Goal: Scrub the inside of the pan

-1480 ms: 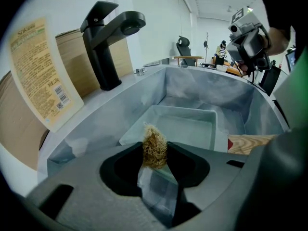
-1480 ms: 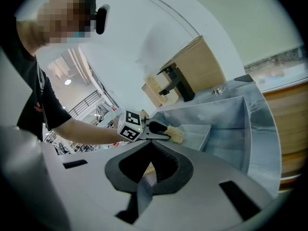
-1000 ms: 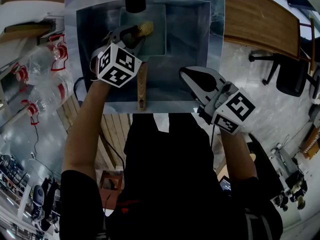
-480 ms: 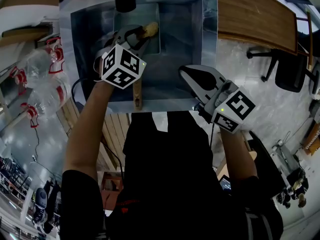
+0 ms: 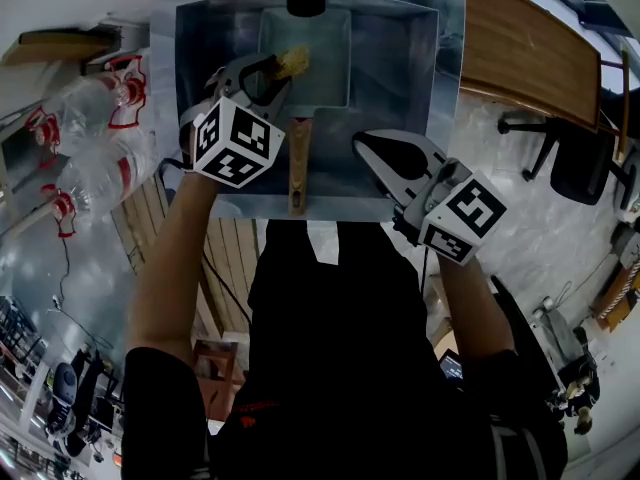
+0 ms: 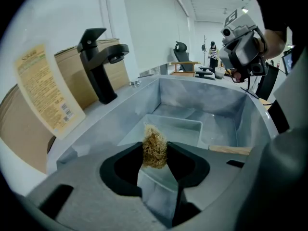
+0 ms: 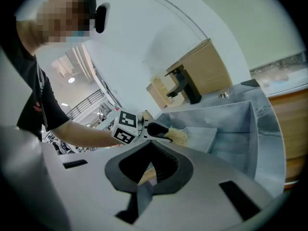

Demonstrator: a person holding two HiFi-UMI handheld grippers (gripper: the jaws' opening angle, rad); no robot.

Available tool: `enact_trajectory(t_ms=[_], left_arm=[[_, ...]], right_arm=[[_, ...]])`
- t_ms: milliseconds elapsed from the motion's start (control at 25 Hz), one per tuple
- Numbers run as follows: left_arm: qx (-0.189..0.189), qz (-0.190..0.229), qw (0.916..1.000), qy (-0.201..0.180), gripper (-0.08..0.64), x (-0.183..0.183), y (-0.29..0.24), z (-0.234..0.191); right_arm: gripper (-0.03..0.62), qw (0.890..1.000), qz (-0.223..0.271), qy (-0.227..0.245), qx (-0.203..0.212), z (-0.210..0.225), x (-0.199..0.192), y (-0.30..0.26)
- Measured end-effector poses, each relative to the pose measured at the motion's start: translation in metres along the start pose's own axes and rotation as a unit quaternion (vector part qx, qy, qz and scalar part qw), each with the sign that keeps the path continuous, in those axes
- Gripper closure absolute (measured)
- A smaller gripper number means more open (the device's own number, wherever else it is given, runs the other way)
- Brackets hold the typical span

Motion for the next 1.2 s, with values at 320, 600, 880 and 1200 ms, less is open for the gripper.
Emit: enact_trajectory(t_ms=[320,600,880,1200], left_arm=[[0.005,-0.015,0.9998,0.011,0.402,-0.038,0.026,0.004],[-0.016,-0.014,0.9998,-0.003,0.402,-0.041,0.021,0.014],[-0.027,-0.013,0.9995,-0.01,0.402,-0.037,0.014,0.02],[-0.037,-0.007,0.9991,-0.02,0.402,-0.021,0.002,0.027]], right_arm=[[0.588,0.999,-0.021,0.011,0.022,-0.017,0.002,-0.029],[0.588,0.999,-0.026,0.01,0.022,-0.022,0.0,-0.039],[0.588,1.0,-0.022,0.002,0.011,-0.014,-0.005,-0.033],[0.588,1.0,-0.014,-0.005,0.004,-0.007,-0.006,-0.021]])
Point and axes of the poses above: the fingertips, and each gripper's own axes: y backward along the fingers, z to its right, x out of its top, the point moved 3 cm from there along y, backward along the fingers, and after that the axes turned 4 degrees about -y, right-handed, at the moved point
